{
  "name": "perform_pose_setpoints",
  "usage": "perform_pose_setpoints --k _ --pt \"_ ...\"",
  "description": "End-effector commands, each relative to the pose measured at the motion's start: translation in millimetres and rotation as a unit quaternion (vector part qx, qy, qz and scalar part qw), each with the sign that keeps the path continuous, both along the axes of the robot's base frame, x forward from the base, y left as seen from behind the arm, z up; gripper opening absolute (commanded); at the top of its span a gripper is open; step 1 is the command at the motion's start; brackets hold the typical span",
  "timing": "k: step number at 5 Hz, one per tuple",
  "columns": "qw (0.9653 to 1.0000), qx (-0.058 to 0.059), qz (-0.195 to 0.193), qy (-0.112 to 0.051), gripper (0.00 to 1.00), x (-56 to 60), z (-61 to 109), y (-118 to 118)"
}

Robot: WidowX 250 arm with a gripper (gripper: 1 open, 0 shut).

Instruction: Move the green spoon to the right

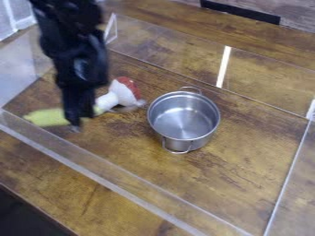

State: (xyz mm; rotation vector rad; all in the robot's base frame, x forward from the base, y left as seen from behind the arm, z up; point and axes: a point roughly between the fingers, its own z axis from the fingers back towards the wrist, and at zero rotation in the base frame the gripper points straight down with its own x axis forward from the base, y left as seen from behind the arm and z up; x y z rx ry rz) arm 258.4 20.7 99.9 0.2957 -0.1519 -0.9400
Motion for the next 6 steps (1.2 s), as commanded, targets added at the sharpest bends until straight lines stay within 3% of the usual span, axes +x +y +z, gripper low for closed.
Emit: perform_pose_setpoints --k 1,3,4,5,6 --pt "0.9994 -0.012 -0.015 -0.030 0.00 3.7 -0.6 -36" --pt "0.9976 -0.024 -0.061 -0.021 0.00 -1.1 -21.6 -65" --pt "0.9982 -0.032 -0.046 -0.023 1.00 3.9 -40.9 -69" --pt "0.9985 -0.042 -0.029 -0.018 1.00 9.7 -60.2 -71" --pt "0.9987 -0.049 -0.011 -0.007 1.00 13.0 -68.4 -74"
